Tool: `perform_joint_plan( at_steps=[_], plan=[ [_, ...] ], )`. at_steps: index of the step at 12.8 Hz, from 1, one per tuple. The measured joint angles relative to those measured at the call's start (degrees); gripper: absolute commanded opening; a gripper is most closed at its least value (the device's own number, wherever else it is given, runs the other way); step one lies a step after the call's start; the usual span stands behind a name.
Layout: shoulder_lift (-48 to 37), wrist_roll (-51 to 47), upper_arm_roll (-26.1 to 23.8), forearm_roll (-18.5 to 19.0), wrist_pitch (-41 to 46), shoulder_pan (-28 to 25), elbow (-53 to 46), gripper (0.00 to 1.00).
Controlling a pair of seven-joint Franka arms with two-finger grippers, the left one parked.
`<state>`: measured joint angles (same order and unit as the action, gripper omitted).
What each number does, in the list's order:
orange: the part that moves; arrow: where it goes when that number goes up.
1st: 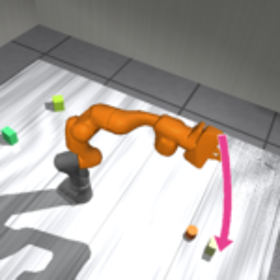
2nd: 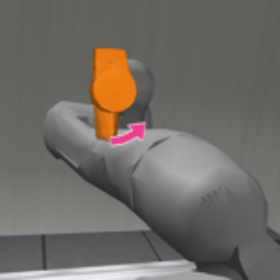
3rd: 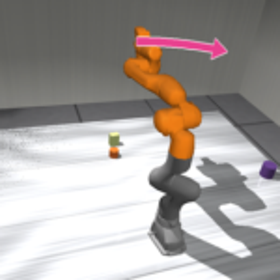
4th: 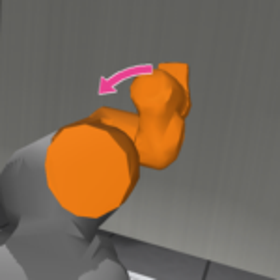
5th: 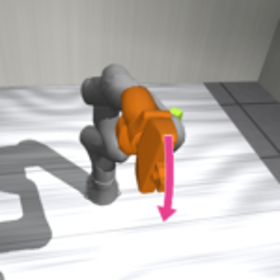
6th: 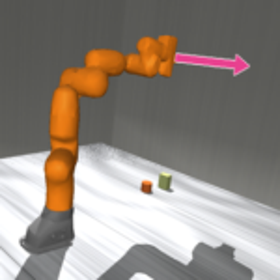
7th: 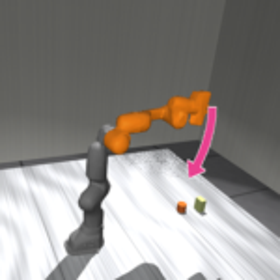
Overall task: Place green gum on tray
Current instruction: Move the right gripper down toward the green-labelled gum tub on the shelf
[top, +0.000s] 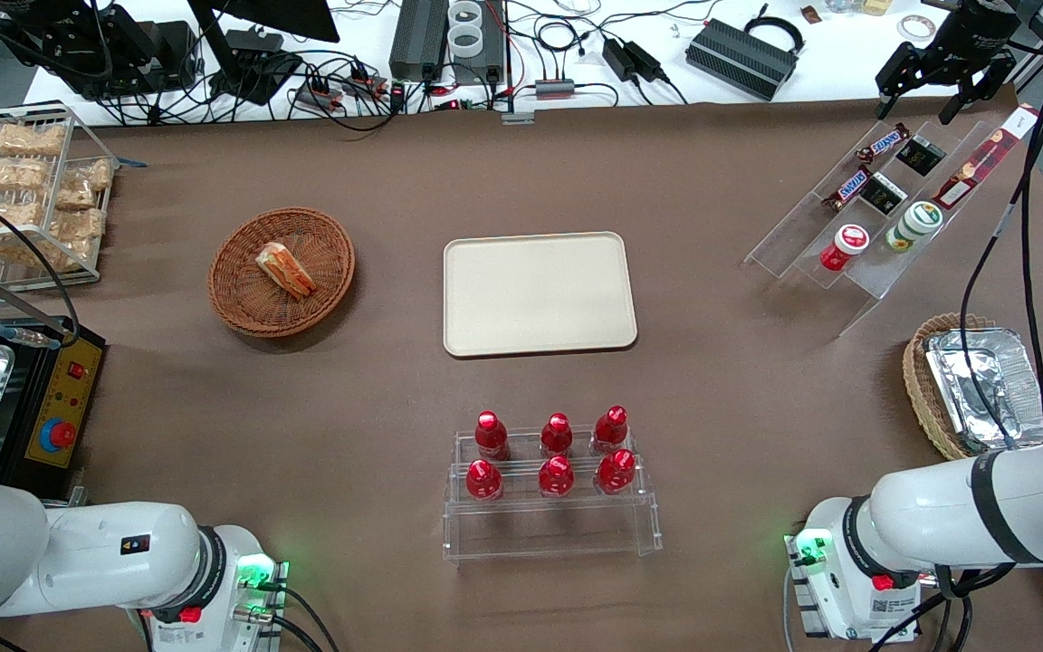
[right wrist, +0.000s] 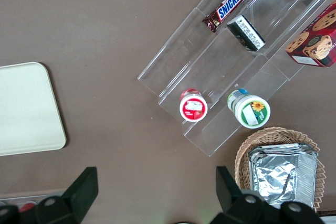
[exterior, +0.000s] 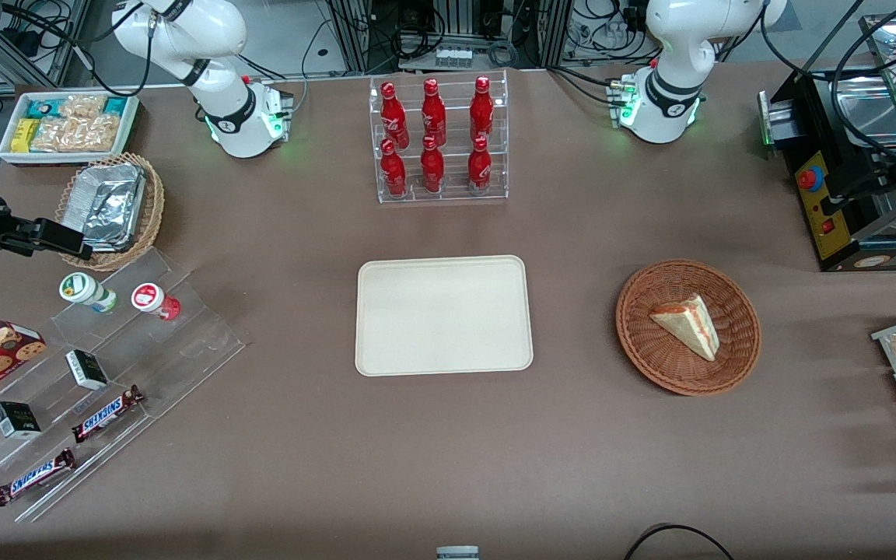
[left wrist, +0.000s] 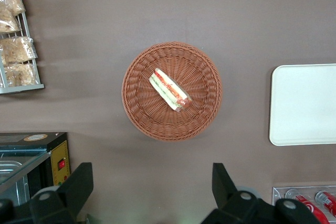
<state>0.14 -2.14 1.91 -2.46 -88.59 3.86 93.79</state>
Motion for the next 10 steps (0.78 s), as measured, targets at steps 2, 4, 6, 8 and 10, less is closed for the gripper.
perform_joint_plan(
  at_steps=[2, 4, 6, 8, 10],
  plan=[
    [0.0, 0.0, 0.0, 0.2, 0.1, -0.3, -0.1, 1.00],
    [0.0, 0.0, 0.0, 0.5, 0.6, -0.5, -0.2, 1.00],
    [0.3, 0.2, 0.3, 0.7, 0.9, -0.4, 0.2, 1.00],
    [0.8, 4.3, 1.0, 0.8, 0.6, 0.0, 1.5, 1.00],
    [1.2, 13.7, 1.5, 0.8, -3.3, 2.6, 4.3, 1.00]
  ],
)
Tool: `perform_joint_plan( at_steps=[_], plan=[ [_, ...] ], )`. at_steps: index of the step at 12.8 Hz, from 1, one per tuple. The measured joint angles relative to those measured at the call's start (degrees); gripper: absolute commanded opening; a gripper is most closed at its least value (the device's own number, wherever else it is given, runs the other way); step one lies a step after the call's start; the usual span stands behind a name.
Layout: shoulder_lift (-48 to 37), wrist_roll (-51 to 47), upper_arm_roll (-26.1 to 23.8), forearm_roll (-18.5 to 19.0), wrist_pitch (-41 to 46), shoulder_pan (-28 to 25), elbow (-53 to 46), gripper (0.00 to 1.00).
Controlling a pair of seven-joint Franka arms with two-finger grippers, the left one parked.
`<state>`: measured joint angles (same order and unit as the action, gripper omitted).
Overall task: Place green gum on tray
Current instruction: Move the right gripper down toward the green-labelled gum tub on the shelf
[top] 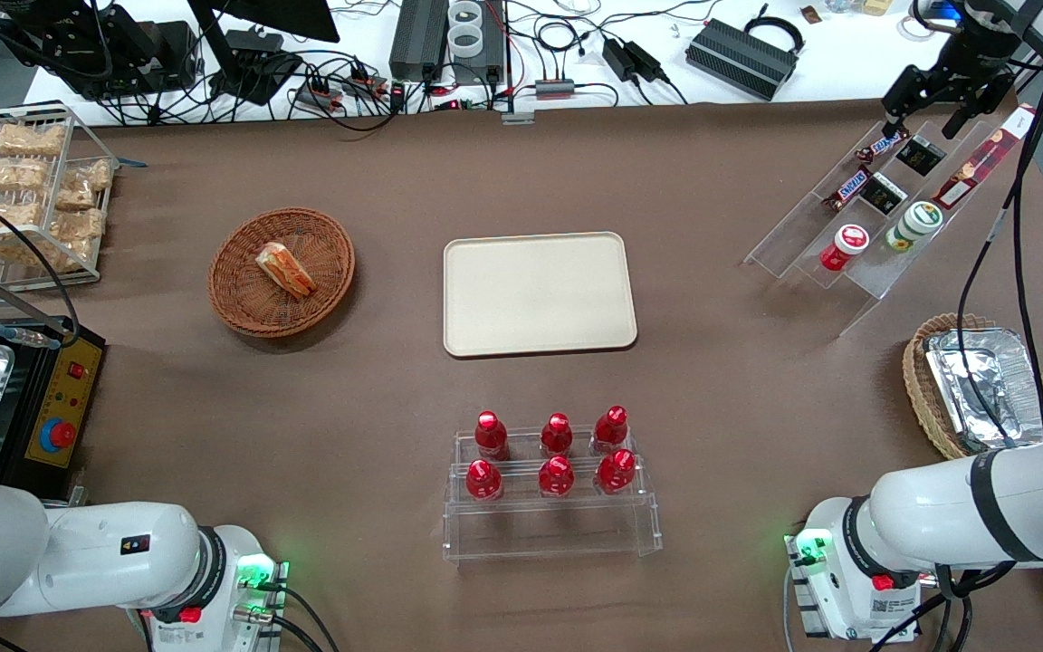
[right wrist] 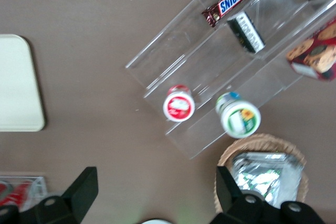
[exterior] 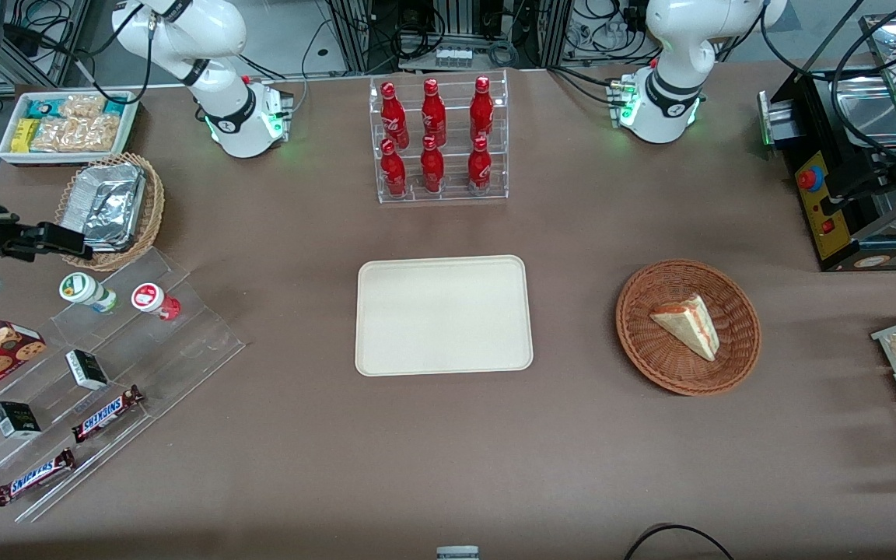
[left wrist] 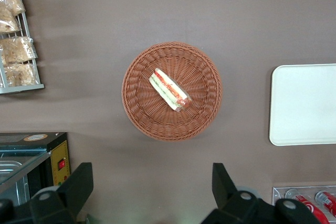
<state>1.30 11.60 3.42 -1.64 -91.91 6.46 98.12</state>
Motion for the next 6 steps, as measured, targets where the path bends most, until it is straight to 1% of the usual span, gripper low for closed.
perform_joint_plan(
  at_steps=[3, 6],
  plan=[
    [-0.2, 17.6, 0.6, 0.0, -10.2, 4.2, 7.2, 1.00],
    [-2.1, 31.2, 1.7, 0.0, -20.5, 4.8, 15.0, 1.00]
  ],
)
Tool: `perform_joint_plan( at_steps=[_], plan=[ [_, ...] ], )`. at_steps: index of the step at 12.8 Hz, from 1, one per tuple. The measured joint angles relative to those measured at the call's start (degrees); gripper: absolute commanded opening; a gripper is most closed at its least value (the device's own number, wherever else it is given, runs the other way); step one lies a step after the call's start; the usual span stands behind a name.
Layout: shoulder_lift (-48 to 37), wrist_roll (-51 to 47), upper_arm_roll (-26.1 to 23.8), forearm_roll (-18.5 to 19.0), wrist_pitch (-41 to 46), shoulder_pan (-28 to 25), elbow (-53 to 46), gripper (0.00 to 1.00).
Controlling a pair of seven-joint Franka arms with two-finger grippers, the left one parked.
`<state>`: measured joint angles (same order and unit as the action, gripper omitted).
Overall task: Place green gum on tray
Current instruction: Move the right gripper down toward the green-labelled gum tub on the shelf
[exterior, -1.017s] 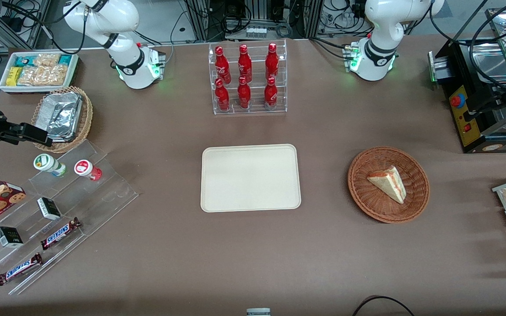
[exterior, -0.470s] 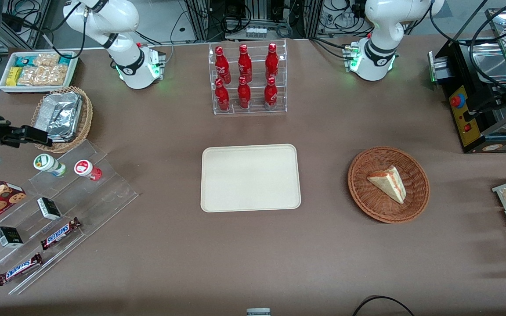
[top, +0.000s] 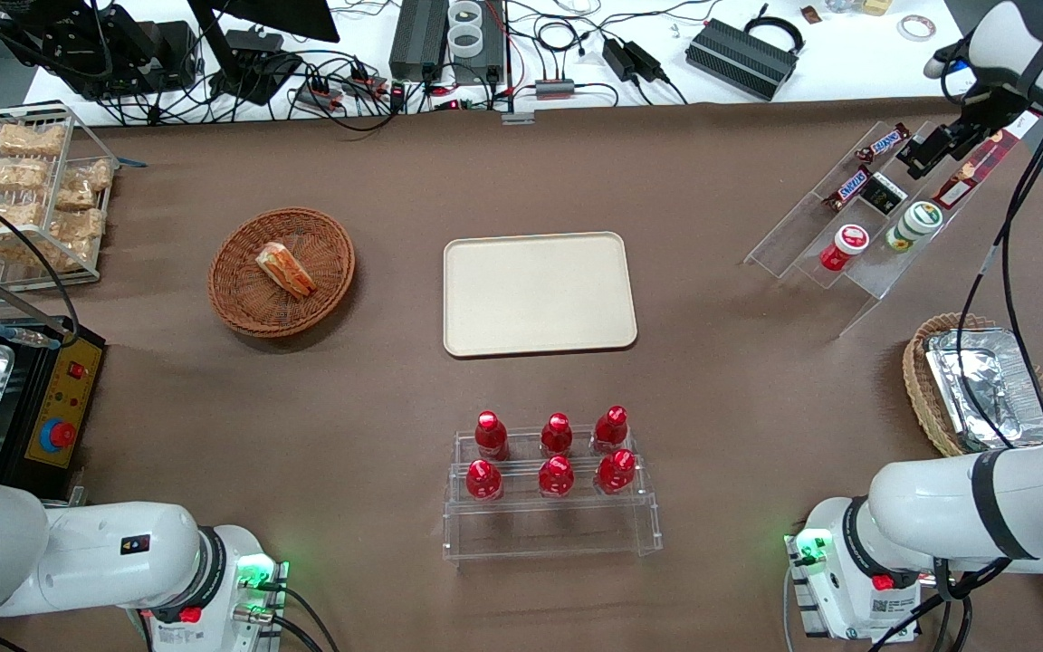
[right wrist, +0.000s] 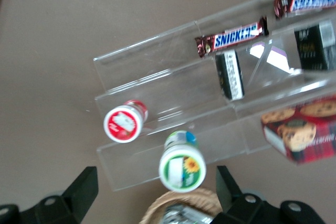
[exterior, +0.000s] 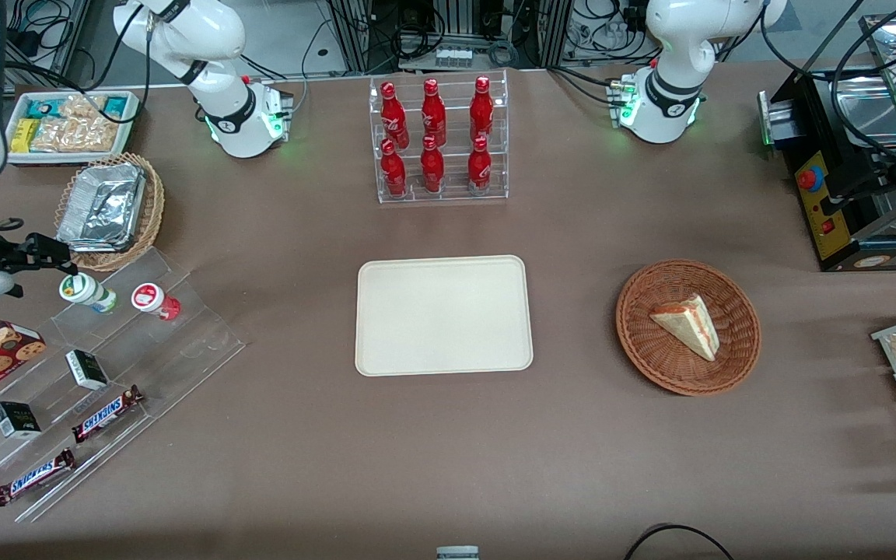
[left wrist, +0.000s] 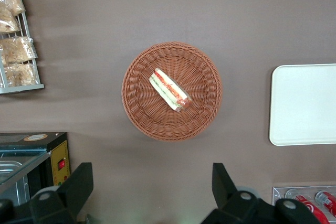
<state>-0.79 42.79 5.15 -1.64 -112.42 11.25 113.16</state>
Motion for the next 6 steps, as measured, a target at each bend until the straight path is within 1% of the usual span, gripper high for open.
perform_joint_plan(
  at_steps=[2, 6],
  plan=[
    [-0.9, 6.3, 1.1, 0.0, -5.7, 0.0, 4.6, 1.00],
    [-1.2, 9.6, 2.0, 0.0, -11.5, 0.0, 9.2, 1.00]
  ],
)
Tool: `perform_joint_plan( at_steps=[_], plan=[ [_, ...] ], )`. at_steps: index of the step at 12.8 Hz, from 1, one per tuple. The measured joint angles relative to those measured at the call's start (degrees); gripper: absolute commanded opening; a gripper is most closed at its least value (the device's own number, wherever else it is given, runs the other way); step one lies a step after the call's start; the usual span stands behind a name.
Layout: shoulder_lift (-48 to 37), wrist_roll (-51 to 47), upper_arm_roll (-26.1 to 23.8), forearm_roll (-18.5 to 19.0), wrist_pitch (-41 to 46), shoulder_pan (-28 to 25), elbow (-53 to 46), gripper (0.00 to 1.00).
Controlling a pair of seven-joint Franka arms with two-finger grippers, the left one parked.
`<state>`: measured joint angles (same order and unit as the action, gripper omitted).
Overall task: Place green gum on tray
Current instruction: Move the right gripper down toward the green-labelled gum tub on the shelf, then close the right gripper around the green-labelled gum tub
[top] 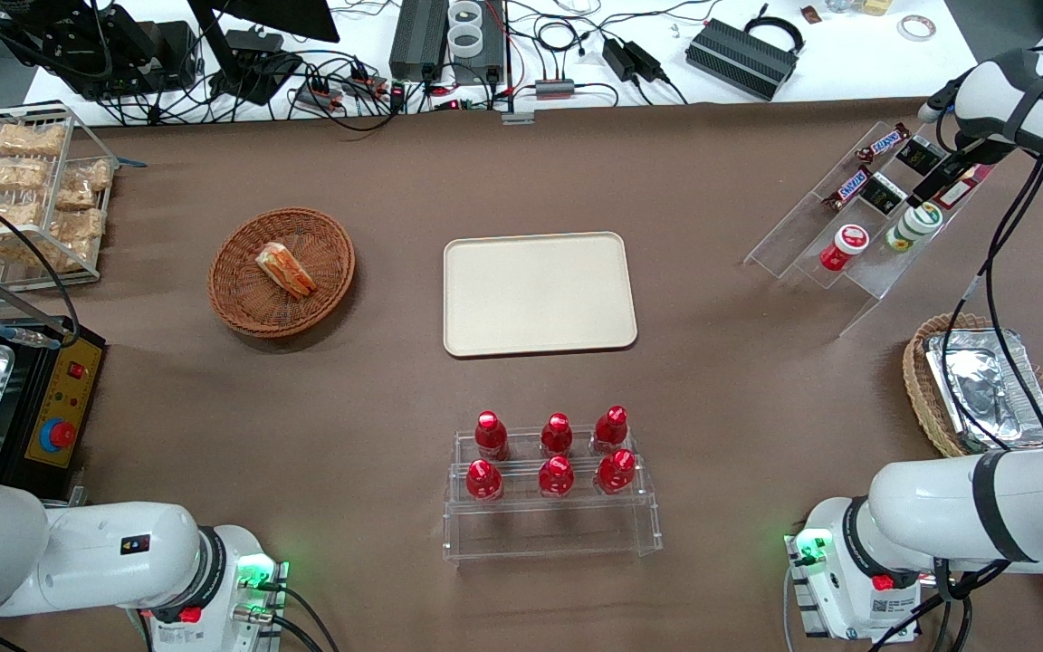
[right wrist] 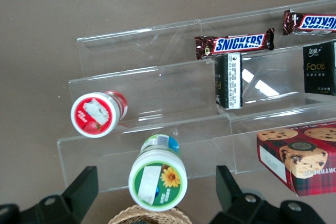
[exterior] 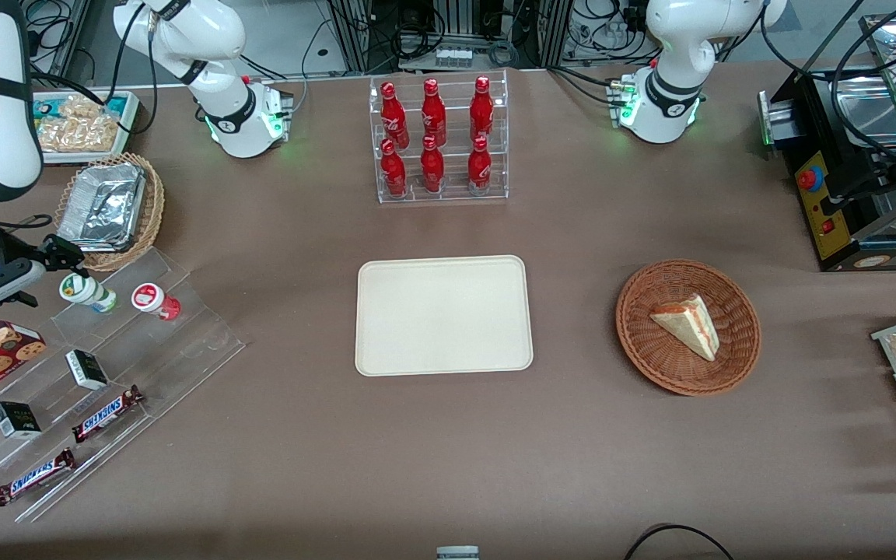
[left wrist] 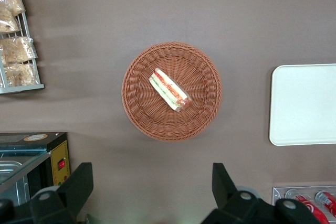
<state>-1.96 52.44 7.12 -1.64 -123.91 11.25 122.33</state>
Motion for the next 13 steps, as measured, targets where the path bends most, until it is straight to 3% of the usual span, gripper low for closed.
perform_joint_plan(
  at_steps=[11, 12, 13],
  plan=[
    [0.9, 1.8, 1.2, 0.0, -6.7, 0.0, 5.2, 0.99],
    [1.0, 1.8, 1.3, 0.0, -7.0, 0.0, 5.3, 0.92],
    [1.1, 1.8, 1.4, 0.0, -7.1, 0.0, 5.3, 0.59]
  ],
)
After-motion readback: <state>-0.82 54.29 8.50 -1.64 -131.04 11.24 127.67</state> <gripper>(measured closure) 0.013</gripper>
